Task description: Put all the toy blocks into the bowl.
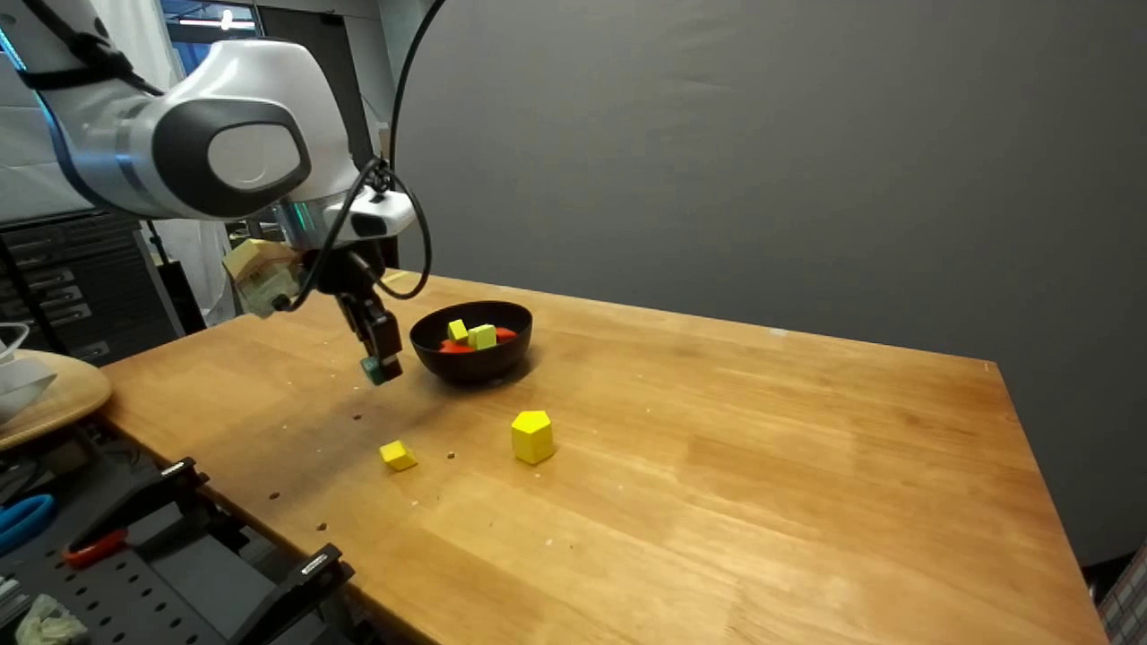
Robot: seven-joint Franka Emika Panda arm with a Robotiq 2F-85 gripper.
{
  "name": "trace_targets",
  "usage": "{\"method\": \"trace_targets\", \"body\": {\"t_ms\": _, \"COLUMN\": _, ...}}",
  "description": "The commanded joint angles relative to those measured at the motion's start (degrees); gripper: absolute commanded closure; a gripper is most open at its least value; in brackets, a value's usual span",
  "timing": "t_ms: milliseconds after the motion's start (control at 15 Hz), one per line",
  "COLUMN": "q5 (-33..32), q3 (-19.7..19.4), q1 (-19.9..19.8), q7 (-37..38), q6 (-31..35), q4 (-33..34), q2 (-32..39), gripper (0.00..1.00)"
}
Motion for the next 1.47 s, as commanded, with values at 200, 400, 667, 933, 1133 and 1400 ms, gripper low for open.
{"method": "trace_targets", "body": {"t_ms": 200, "q5": -28.15, "q3": -22.85, "q1": 13.43, "q7": 16.74, "q6": 4.84, "q4": 4.57, "q2": -2.25, "gripper": 0.87}}
{"method": "trace_targets", "body": {"t_ms": 400, "q5": -25.44, "q3": -20.47, "q1": 13.46, "q7": 17.22, "q6": 4.03, "q4": 7.29, "q2": -0.26, "gripper": 0.87}}
{"method": "trace_targets", "body": {"t_ms": 667, "q5": -18.88, "q3": -13.94, "q1": 11.67, "q7": 14.72, "q6": 2.71, "q4": 11.55, "q2": 3.87, "gripper": 0.87}}
{"method": "trace_targets", "body": {"t_ms": 933, "q5": -14.59, "q3": -9.51, "q1": 9.7, "q7": 13.68, "q6": -2.29, "q4": 15.03, "q2": 5.78, "gripper": 0.31}}
{"method": "trace_targets", "body": {"t_ms": 1133, "q5": -17.99, "q3": -13.3, "q1": 11.86, "q7": 15.87, "q6": -6.46, "q4": 14.62, "q2": 2.57, "gripper": 0.05}}
{"method": "trace_targets", "body": {"t_ms": 1400, "q5": -31.66, "q3": -23.51, "q1": 15.13, "q7": 25.28, "q6": -13.08, "q4": 11.8, "q2": -3.9, "gripper": 0.0}}
